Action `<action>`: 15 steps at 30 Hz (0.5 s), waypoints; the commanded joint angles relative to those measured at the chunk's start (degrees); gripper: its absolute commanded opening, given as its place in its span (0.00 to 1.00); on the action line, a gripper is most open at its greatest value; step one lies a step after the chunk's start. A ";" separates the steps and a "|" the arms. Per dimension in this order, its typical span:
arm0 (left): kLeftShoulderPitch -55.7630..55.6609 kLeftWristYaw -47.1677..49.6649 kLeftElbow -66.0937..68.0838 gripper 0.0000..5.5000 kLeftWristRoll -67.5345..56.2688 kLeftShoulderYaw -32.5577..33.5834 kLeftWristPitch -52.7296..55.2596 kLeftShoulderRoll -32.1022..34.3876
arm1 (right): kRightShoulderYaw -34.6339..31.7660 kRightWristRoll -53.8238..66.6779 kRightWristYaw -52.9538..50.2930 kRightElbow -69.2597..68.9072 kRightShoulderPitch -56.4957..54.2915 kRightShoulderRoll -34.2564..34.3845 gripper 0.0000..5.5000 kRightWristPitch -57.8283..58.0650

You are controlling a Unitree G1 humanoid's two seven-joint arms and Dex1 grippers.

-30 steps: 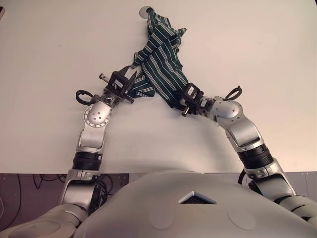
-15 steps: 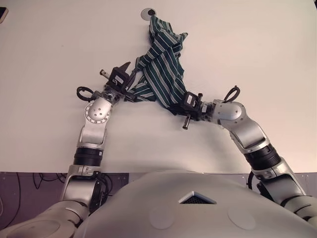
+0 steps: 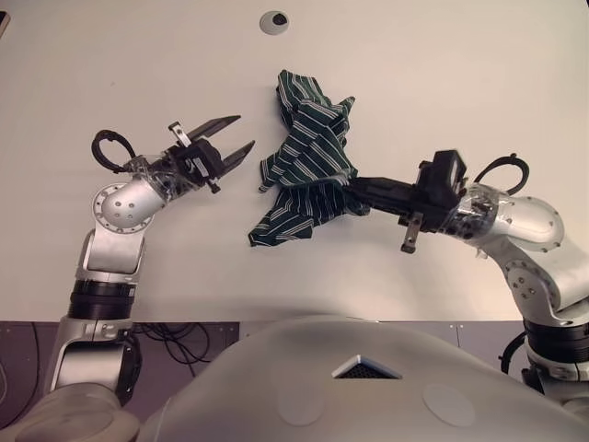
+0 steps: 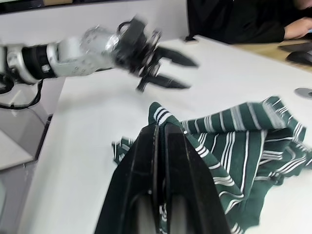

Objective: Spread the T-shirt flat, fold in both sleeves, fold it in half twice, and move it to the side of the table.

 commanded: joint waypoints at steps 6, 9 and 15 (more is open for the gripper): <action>0.23 -4.39 -2.68 0.34 1.59 -5.89 0.44 0.45 | -4.91 9.41 -4.76 -2.07 -4.66 1.30 0.00 4.23; -0.93 -4.30 -1.67 0.34 2.75 -8.43 0.69 -1.18 | -5.48 10.80 -6.02 -2.18 -5.68 1.22 0.00 4.77; -1.68 -4.29 -1.59 0.34 3.21 -11.22 0.98 -3.02 | -6.69 13.55 -7.58 -2.74 -6.64 0.34 0.00 5.47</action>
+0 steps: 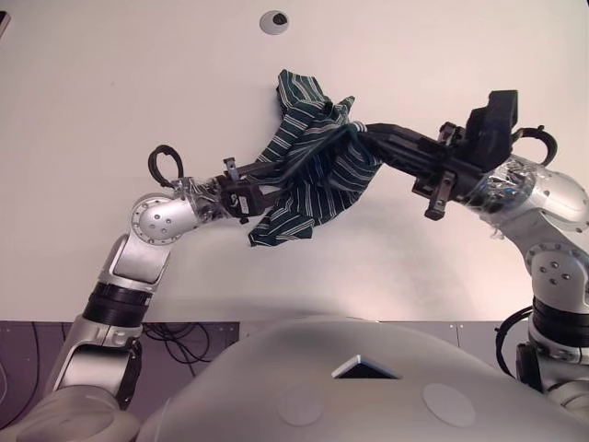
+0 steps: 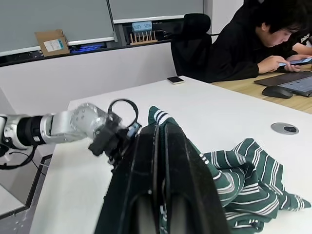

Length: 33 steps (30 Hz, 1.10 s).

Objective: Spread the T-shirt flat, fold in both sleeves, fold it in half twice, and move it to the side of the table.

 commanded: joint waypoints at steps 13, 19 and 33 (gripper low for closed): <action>-5.89 6.94 8.24 0.34 6.37 -0.72 1.30 -3.86 | -2.99 4.92 -0.64 -2.73 -0.52 -0.49 0.00 1.16; -8.39 9.97 13.83 0.34 9.48 -1.47 -0.53 -4.39 | -4.90 8.68 -1.49 -2.28 -2.14 0.71 0.00 0.85; -10.84 11.02 20.61 0.14 9.15 -2.46 -6.10 -6.12 | -4.95 9.99 -2.07 -0.68 -2.78 0.42 0.00 0.63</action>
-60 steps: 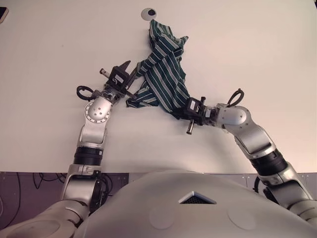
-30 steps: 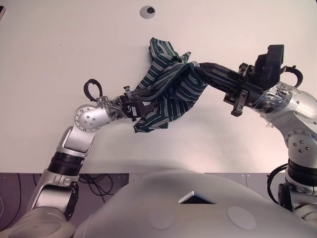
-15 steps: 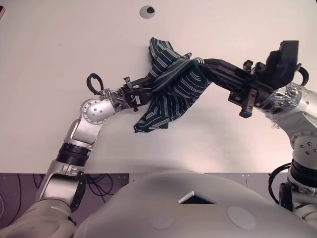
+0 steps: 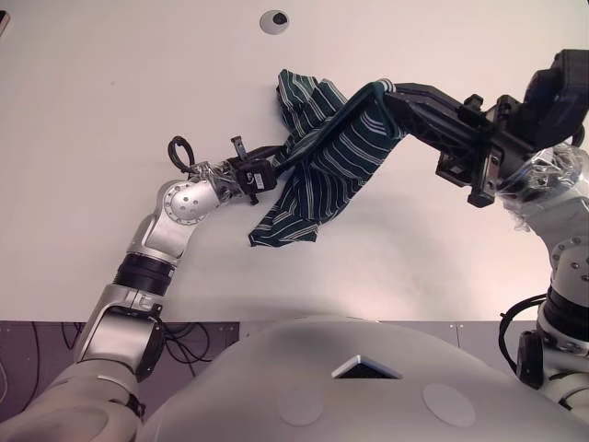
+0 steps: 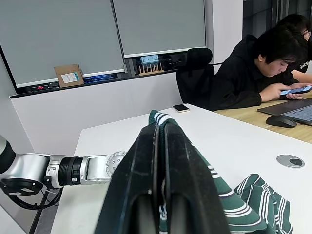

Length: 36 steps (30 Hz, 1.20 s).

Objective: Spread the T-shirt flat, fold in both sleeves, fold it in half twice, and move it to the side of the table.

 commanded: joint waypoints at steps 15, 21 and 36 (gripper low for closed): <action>-5.22 -12.04 -8.35 0.01 -26.27 14.40 7.97 7.06 | -6.32 -1.59 0.08 6.73 -3.36 -1.08 0.00 -1.88; -15.37 -12.52 -7.26 0.01 -30.87 17.27 16.61 5.80 | -8.31 -5.16 0.37 15.99 -14.35 -2.58 0.00 -2.42; -60.24 -7.29 35.53 0.01 -18.39 16.20 20.95 4.51 | -4.21 -30.88 1.42 57.31 -49.67 -7.64 0.00 -12.35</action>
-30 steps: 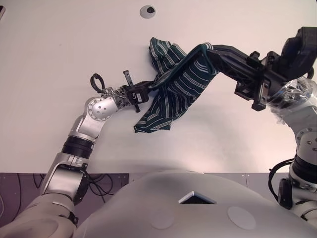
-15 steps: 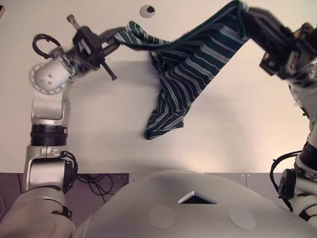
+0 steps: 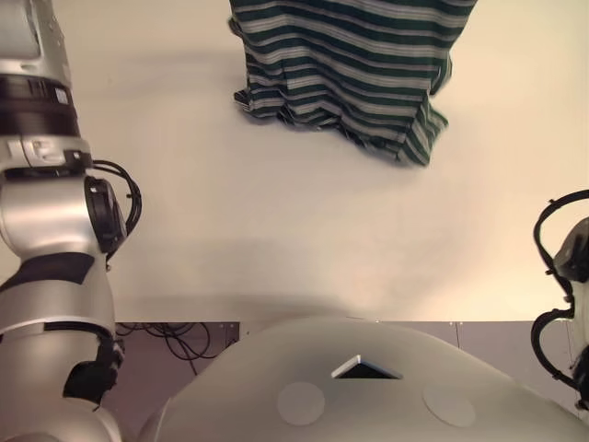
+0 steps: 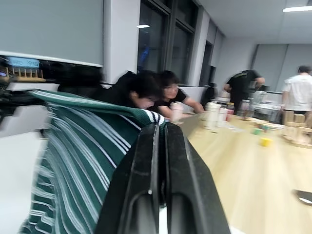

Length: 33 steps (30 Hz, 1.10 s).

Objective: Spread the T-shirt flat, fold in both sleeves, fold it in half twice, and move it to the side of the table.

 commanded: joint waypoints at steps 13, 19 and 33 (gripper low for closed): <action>-29.18 16.61 38.16 0.01 17.34 -4.56 -4.43 -3.41 | 14.64 -34.98 -7.76 58.42 -36.32 4.03 0.00 -32.67; -27.13 12.12 37.75 0.01 17.50 -3.60 -7.14 -0.15 | 13.97 -37.36 -6.15 59.61 -34.60 3.13 0.00 -38.79; 37.92 -36.90 -33.01 0.01 -11.43 18.98 -6.26 23.55 | -0.19 -18.15 22.17 -17.31 21.75 -9.04 0.00 -25.05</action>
